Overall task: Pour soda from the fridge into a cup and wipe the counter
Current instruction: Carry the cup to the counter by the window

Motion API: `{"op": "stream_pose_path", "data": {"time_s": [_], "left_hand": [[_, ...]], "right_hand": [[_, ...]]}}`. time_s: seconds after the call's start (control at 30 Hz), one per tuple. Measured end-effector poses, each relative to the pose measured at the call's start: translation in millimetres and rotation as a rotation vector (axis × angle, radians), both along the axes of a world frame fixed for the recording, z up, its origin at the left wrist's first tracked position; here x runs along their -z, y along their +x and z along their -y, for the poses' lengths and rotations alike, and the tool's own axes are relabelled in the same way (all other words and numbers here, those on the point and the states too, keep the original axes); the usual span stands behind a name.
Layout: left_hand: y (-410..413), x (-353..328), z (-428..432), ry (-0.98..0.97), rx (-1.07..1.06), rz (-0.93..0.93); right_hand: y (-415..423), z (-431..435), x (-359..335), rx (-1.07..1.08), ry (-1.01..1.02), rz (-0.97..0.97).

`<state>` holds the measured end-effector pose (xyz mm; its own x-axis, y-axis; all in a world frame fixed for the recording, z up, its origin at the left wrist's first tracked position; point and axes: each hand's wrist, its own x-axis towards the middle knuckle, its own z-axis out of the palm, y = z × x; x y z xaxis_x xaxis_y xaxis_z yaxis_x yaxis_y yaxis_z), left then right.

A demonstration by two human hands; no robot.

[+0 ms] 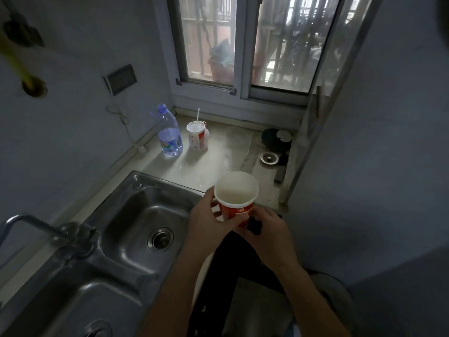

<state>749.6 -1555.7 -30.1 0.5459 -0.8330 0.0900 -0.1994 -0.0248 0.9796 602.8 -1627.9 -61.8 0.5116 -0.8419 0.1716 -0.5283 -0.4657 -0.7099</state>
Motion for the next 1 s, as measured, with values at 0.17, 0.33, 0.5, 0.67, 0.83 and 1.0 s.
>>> {"op": "stream_pose_path", "data": {"time_s": [0.17, 0.33, 0.5, 0.67, 0.83, 1.0], "left_hand": [[33.2, 6.7, 34.0, 0.007, -0.019, -0.023], [65.2, 17.3, 72.2, 0.043, -0.050, -0.020], [103.0, 36.5, 125.3, 0.074, -0.062, 0.025], [139.0, 64.3, 184.7, 0.077, -0.138, 0.050], [174.1, 107.4, 232.8, 0.074, -0.192, 0.030], [204.4, 148.0, 263.1, 0.105, -0.228, 0.031]], "right_hand": [[35.6, 34.7, 2.9, -0.016, 0.043, 0.004], [73.2, 74.9, 20.7, -0.024, 0.048, -0.021], [112.4, 132.7, 45.4, -0.060, 0.052, -0.059], [155.2, 201.6, 67.5, -0.088, 0.046, -0.110], [198.1, 257.1, 104.0, -0.118, 0.028, -0.146], [236.7, 297.1, 143.1, -0.149, 0.063, -0.225]]}}
